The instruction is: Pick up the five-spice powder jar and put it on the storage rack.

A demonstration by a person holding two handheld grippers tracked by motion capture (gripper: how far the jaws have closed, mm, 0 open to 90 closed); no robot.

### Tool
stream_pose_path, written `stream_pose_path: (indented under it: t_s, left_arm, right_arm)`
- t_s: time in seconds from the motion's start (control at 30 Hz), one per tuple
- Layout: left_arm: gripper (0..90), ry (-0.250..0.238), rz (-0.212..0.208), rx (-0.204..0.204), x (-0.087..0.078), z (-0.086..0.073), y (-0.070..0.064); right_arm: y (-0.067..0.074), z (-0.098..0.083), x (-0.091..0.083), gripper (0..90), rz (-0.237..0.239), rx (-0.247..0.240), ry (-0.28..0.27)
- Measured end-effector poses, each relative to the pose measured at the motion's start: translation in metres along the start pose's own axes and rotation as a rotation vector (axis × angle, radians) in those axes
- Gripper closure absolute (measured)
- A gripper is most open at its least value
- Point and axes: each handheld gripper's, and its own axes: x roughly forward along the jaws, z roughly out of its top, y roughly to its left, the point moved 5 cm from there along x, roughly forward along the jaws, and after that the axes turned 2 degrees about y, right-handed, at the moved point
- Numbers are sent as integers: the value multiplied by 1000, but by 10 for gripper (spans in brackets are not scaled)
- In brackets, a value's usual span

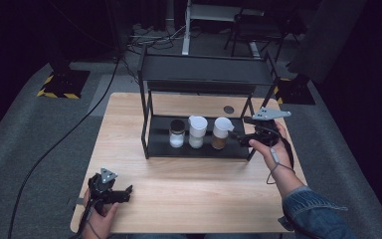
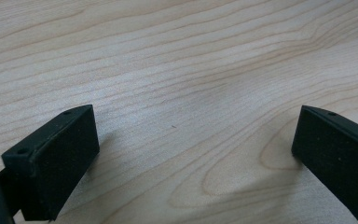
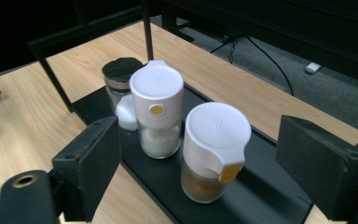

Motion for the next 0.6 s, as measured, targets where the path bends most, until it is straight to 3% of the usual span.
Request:
stream_pose_path:
  t_s: [0.33, 0.6]
  left_arm:
    - [2, 0, -1, 6, 0, 0, 0]
    - [2, 0, -2, 5, 0, 0, 0]
  right_arm:
    - [16, -8, -39, 133, 11, -29, -7]
    - [21, -23, -55, 128, 24, -33, -3]
